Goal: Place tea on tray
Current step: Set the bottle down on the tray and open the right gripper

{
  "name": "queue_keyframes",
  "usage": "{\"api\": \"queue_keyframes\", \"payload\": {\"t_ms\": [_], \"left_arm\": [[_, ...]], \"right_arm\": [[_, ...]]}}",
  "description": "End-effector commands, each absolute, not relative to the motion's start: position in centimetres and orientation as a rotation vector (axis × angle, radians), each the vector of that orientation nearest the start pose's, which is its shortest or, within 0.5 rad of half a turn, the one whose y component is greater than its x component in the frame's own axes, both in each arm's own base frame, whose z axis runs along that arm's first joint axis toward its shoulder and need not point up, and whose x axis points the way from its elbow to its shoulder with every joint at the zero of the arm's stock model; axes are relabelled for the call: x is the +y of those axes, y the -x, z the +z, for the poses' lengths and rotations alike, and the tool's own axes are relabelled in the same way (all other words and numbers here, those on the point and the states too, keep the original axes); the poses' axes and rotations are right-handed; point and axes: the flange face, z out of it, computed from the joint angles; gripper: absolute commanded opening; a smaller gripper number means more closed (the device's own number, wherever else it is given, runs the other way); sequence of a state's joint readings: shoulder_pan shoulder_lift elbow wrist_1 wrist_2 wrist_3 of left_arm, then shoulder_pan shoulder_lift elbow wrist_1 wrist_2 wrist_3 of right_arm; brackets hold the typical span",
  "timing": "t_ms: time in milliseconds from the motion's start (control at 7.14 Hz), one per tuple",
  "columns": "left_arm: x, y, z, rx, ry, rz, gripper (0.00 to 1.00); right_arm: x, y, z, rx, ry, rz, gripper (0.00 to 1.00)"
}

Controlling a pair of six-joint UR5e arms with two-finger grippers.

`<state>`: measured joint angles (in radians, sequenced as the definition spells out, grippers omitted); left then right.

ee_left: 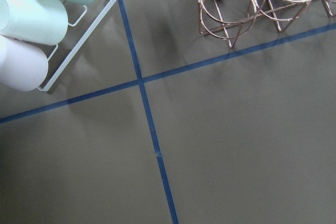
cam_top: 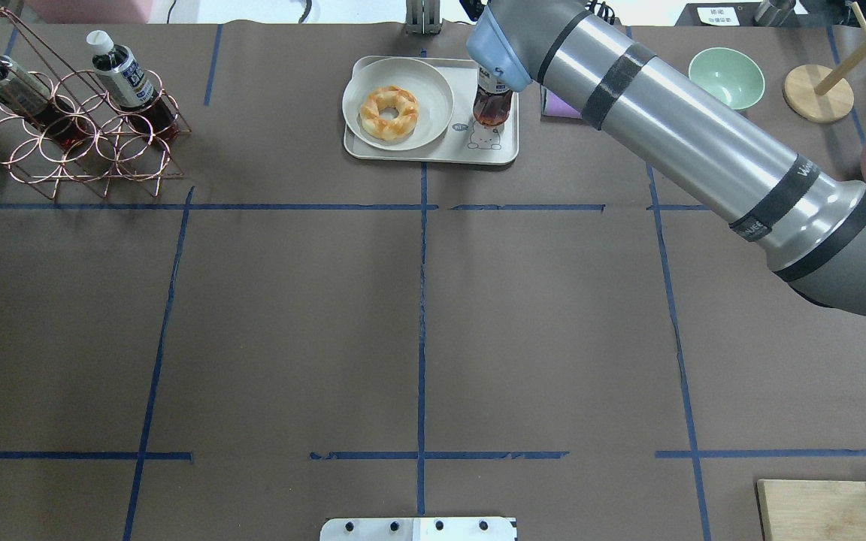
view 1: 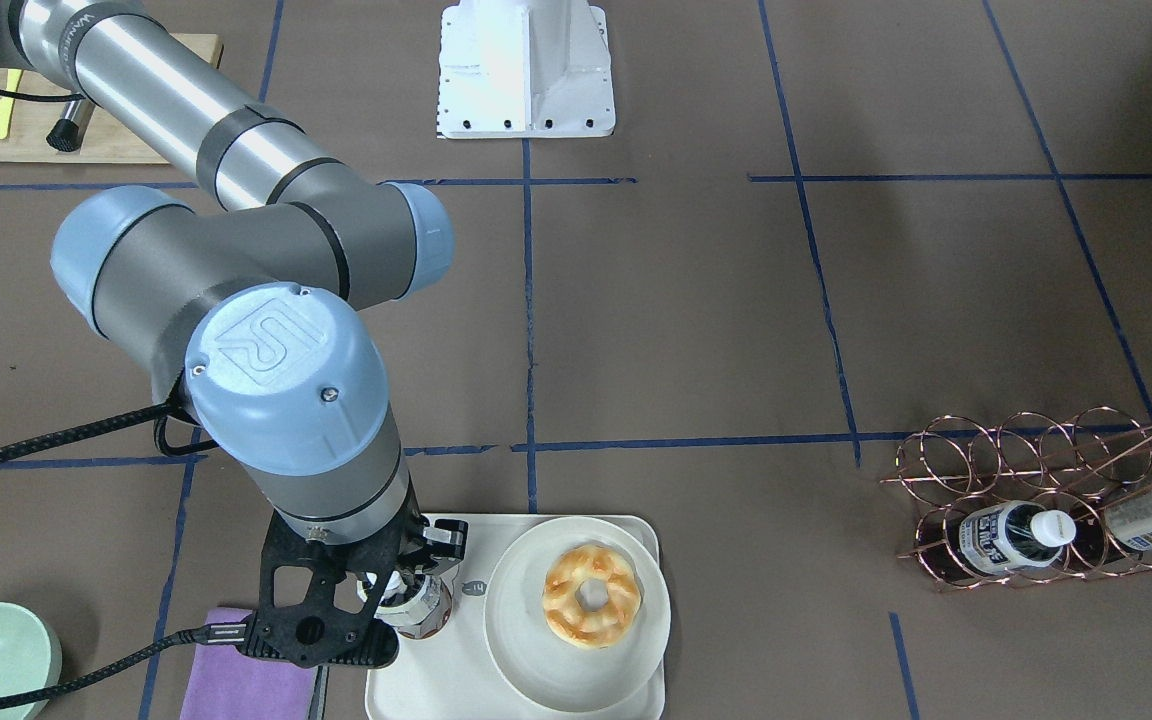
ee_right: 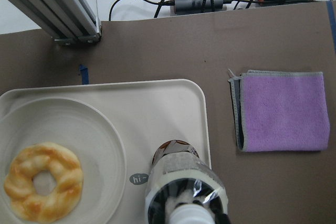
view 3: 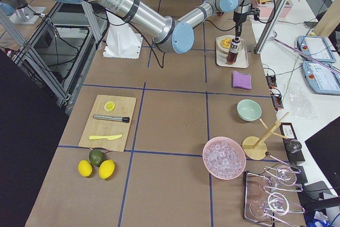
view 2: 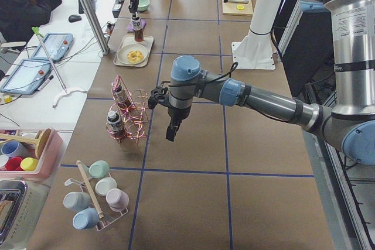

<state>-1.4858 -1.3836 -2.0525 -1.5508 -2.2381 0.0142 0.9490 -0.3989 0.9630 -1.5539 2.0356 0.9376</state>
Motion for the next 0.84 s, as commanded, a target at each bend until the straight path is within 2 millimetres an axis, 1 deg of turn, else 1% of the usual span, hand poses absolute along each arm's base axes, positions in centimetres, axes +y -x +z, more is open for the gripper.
{"api": "queue_keyframes", "payload": {"t_ms": [0, 140, 280, 560, 700], "left_arm": [[-41.79, 3.72, 51.45, 0.673, -0.242, 0.184, 1.00], [-41.79, 3.72, 51.45, 0.672, -0.242, 0.186, 1.00], [-41.79, 3.72, 51.45, 0.672, -0.242, 0.184, 1.00], [-41.78, 3.72, 51.38, 0.673, -0.243, 0.185, 1.00], [-41.78, 3.72, 51.37, 0.673, -0.243, 0.185, 1.00]], "right_arm": [[-74.70, 42.75, 13.92, -0.722, -0.086, 0.163, 0.00], [-74.82, 42.81, 13.97, -0.731, -0.100, 0.157, 0.04], [-74.93, 42.89, 14.11, -0.734, -0.103, 0.156, 0.17], [-74.95, 42.91, 14.19, -0.733, -0.102, 0.157, 0.26], [-74.94, 42.92, 14.16, -0.735, -0.102, 0.156, 0.26]]}}
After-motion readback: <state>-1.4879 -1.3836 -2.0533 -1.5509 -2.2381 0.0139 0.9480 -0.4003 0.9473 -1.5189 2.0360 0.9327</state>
